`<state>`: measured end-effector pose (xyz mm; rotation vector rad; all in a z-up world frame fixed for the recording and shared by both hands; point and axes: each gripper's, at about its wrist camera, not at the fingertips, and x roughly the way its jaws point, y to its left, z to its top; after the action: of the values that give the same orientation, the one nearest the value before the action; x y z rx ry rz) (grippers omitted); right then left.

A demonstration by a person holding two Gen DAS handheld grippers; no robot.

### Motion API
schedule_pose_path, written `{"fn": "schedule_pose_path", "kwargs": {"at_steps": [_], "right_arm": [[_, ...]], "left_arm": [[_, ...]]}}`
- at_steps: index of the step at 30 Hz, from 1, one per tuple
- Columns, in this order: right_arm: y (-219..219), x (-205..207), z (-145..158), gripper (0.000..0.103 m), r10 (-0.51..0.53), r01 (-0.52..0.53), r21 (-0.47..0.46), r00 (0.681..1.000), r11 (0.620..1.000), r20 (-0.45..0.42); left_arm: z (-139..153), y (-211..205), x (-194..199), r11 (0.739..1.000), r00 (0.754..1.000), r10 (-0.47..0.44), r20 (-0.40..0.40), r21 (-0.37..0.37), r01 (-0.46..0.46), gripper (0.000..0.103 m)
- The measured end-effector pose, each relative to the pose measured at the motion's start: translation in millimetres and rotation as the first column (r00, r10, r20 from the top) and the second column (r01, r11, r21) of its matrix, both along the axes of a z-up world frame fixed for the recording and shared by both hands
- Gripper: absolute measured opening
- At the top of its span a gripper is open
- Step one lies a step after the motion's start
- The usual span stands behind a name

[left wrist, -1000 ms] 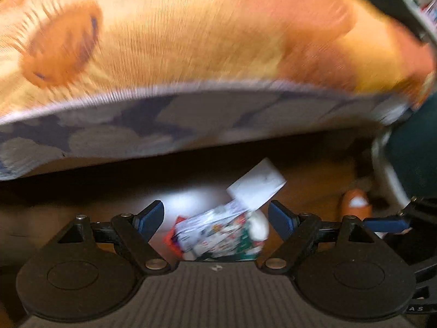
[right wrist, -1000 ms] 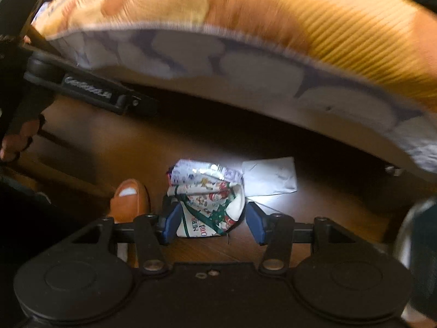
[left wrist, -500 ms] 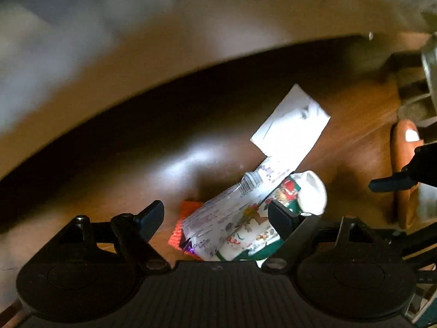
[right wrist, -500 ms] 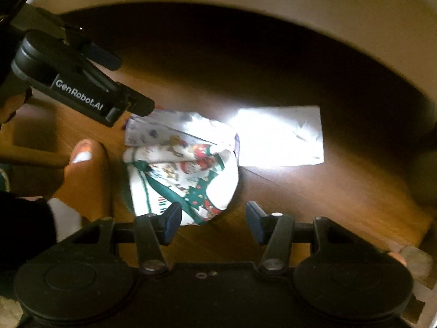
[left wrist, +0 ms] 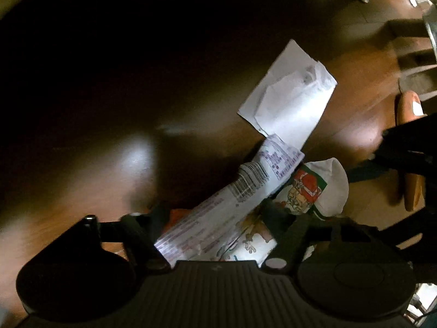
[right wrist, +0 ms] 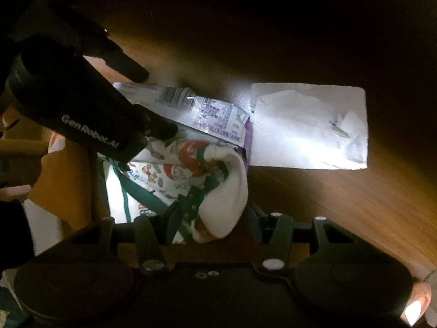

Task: Collect trash
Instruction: 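Grasp the printed plastic bags with left gripper while right grasps white bag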

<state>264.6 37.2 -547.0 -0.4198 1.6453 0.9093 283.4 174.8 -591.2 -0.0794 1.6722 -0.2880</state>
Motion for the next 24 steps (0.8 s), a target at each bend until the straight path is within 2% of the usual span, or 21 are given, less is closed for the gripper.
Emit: {"fn": "schedule_pose_path", "kwargs": {"at_steps": [2, 4, 6, 9, 10, 13, 19, 24], "right_arm": [[2, 0, -5, 0.050, 0.001, -0.001, -0.016, 1.000, 1.000, 0.004], [3, -1, -9, 0.044, -0.008, 0.008, -0.022, 1.000, 1.000, -0.003], [2, -2, -9, 0.011, -0.008, 0.008, -0.023, 1.000, 1.000, -0.002], [0, -2, -8, 0.007, -0.006, 0.005, -0.020, 0.999, 1.000, -0.045], [-1, -3, -5, 0.006, -0.005, 0.004, -0.014, 0.999, 1.000, -0.039], [-6, -7, 7, 0.004, 0.001, -0.001, -0.001, 1.000, 1.000, -0.023], [-17, -18, 53, 0.003, 0.040, -0.041, 0.010, 0.998, 0.999, 0.051], [-24, -24, 96, 0.003, 0.040, -0.041, 0.006, 0.993, 0.999, 0.113]], "left_arm": [[-6, -1, -1, 1.000, 1.000, -0.005, -0.007, -0.009, 0.004, 0.059], [-7, -1, -2, 1.000, 1.000, -0.004, -0.007, -0.025, 0.004, 0.053], [-5, 2, -2, 0.999, 1.000, 0.008, -0.002, -0.042, -0.008, 0.047], [-2, 4, -2, 0.998, 1.000, 0.030, -0.001, -0.063, -0.030, 0.040], [3, 6, -2, 0.997, 0.999, 0.034, 0.000, -0.065, -0.034, 0.034], [10, 6, -1, 0.997, 0.999, 0.045, 0.003, -0.068, -0.045, 0.030], [36, 5, -3, 0.998, 0.999, 0.049, 0.002, -0.044, -0.049, 0.029], [76, 7, -11, 0.997, 0.998, 0.060, 0.013, -0.042, -0.059, 0.029]]}}
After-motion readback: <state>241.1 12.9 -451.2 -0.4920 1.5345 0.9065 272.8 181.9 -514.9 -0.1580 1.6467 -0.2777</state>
